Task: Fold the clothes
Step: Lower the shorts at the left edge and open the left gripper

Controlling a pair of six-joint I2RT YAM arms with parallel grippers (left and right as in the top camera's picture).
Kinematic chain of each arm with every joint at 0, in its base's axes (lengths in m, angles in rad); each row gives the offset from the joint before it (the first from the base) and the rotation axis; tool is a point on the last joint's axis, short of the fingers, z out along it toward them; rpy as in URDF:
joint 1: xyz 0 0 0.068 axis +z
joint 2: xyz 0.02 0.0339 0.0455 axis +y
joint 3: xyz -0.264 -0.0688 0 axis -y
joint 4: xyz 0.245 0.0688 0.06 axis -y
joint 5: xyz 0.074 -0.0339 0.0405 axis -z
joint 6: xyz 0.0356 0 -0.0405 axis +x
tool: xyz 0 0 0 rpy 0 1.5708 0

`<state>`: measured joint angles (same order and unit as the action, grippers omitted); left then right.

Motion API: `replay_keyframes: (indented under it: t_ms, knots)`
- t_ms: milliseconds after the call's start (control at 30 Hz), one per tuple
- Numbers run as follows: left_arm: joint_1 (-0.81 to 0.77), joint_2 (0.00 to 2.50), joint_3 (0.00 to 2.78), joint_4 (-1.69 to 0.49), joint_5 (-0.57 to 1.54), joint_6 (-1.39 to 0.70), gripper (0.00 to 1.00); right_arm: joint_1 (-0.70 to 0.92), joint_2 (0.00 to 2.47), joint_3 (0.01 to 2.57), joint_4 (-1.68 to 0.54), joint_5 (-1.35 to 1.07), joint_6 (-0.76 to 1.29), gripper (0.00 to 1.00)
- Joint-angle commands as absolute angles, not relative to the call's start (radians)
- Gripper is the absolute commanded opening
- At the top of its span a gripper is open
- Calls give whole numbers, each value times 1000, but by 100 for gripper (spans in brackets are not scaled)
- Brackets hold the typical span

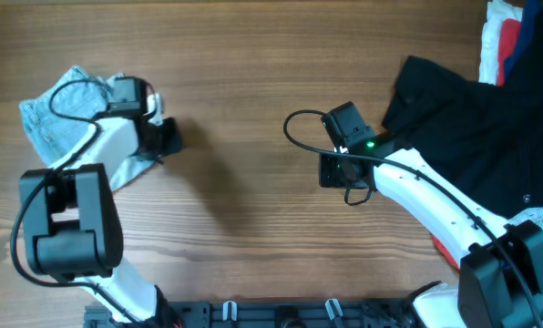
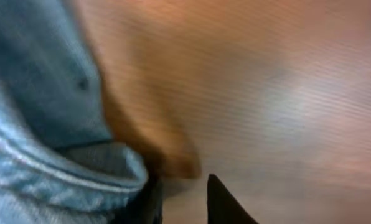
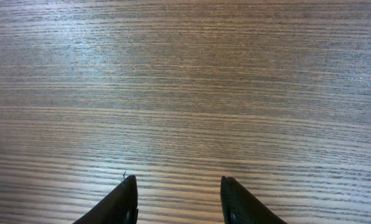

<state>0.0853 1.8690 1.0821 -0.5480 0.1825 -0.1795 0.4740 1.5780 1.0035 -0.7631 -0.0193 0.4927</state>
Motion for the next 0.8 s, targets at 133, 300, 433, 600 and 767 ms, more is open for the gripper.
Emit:
replay_keyframes:
  t_ms: [133, 300, 433, 600, 767]
  knots:
    - [305, 1891, 1060, -544, 19, -196, 25, 471, 1563, 1011, -764, -26, 498, 44]
    - [374, 1891, 1060, -434, -80, -195, 26, 471, 1563, 1011, -772, -26, 498, 44]
    - [373, 1891, 1061, -360, -118, -195, 27, 471, 1563, 1011, -774, -27, 498, 44]
    - [373, 1886, 1073, -355, -92, -203, 26, 471, 1563, 1011, -777, -27, 500, 44]
    - [317, 1722, 1134, -371, 80, -192, 21, 471, 1563, 1011, -781, -26, 500, 44]
